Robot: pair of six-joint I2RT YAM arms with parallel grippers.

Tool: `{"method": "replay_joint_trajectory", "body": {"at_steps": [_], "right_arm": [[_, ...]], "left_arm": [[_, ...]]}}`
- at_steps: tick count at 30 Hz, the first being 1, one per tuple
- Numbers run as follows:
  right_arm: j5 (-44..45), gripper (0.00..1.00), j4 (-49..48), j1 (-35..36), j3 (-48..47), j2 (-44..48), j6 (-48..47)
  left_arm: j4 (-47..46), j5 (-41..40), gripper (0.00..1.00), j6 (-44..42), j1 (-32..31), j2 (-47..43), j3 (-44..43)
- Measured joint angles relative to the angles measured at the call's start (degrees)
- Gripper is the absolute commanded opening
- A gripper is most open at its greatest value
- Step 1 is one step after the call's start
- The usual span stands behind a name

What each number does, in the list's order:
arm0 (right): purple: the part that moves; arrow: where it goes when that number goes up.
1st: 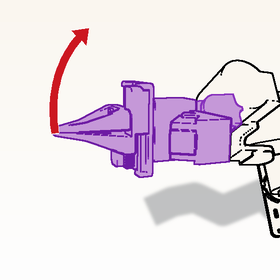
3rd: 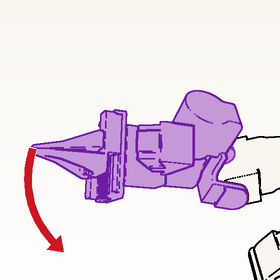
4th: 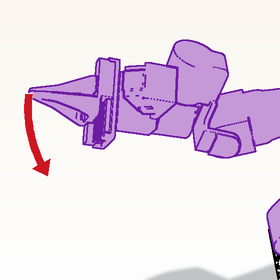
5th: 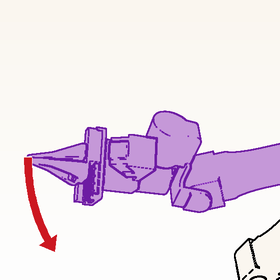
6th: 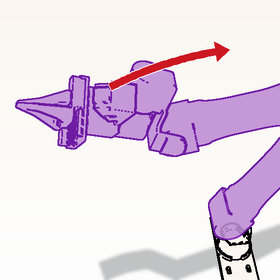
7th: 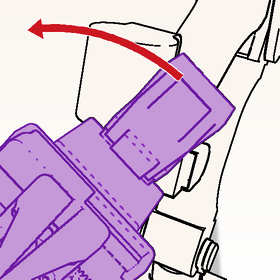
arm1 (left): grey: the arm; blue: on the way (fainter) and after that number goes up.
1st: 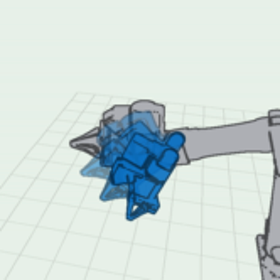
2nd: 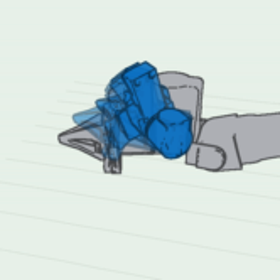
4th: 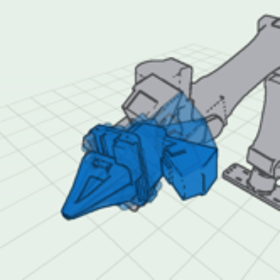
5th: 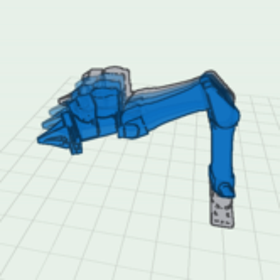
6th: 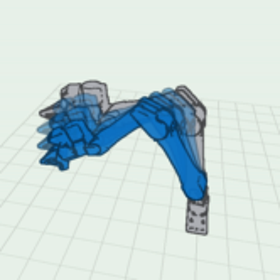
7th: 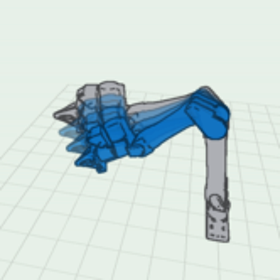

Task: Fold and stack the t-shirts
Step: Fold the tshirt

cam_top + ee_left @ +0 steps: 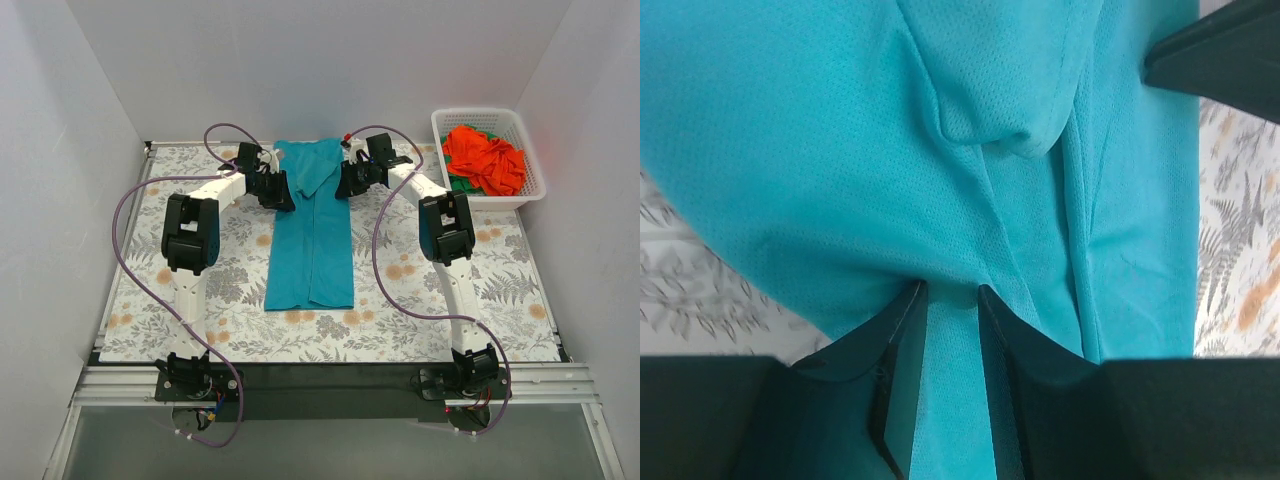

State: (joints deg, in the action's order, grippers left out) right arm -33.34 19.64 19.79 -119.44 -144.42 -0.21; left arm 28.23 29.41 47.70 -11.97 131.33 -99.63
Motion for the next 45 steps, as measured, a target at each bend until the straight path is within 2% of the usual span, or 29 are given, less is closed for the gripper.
{"method": "replay_joint_trajectory", "body": {"at_steps": [3,4,6,7,9,10,12,13,16,19,21,24,27,31,34,39,45], "right_arm": [[1.4,0.27,-0.7,-0.3,-1.0,-0.5,0.0],[1.8,0.36,-0.7,-0.4,-1.3,-0.5,-0.2],[2.4,0.45,-0.7,-0.5,-1.6,-0.4,-0.5],[2.6,0.51,-0.8,-0.6,-1.7,-0.3,-0.8],[2.6,0.56,-0.7,-0.7,-1.6,0.3,-1.5],[3.1,0.60,-0.5,-0.7,-1.1,0.9,-1.8],[3.2,0.62,0.0,-0.8,1.0,3.8,-2.7],[3.2,0.63,0.4,-0.9,2.6,5.8,-3.2],[2.6,0.63,2.3,-0.9,8.0,14.7,-5.4],[1.9,0.61,5.7,-0.5,12.8,25.7,-9.7],[2.2,0.61,7.1,0.8,17.6,33.6,-13.6],[3.6,0.60,9.0,5.4,27.8,45.0,-19.2],[5.9,0.58,11.0,12.3,39.3,52.6,-24.1],[9.4,0.53,12.4,21.0,53.1,55.9,-28.5],[12.3,0.51,12.8,24.2,59.5,55.9,-30.3],[15.7,0.49,10.1,26.8,63.1,55.9,-32.2],[17.6,0.45,5.8,28.3,64.5,55.3,-34.0]], "left_arm": [[-0.2,0.2,0.32,0.1,0.3,1.7,-2.7],[-0.2,0.2,0.38,0.1,0.4,1.7,-2.8],[-0.3,1.1,0.43,0.1,0.6,1.6,-2.9],[-0.3,1.5,0.51,0.0,0.6,1.4,-2.8],[-0.3,1.9,0.63,-0.5,0.6,0.5,-2.0],[-0.3,2.3,0.76,-0.7,0.6,-0.4,-1.3],[0.7,2.6,0.88,-1.7,0.7,-3.0,0.6],[0.9,2.8,0.90,-2.3,0.9,-4.8,2.0],[1.4,4.0,0.91,-4.1,2.0,-12.9,7.1],[-1.0,5.9,0.91,-6.1,4.2,-26.4,14.9],[-4.3,7.2,0.95,-8.2,5.7,-36.7,21.0],[-7.8,8.0,0.95,-12.4,6.9,-50.6,29.1],[-7.6,11.8,0.89,-19.3,6.6,-59.0,36.9],[-4.4,16.7,0.87,-31.0,6.0,-66.2,50.9],[-2.1,18.6,0.84,-39.5,5.0,-70.7,60.7],[-1.3,19.4,0.76,-50.6,0.7,-76.9,71.4],[-5.2,16.9,0.68,-56.4,-3.8,-75.9,76.6]]}}
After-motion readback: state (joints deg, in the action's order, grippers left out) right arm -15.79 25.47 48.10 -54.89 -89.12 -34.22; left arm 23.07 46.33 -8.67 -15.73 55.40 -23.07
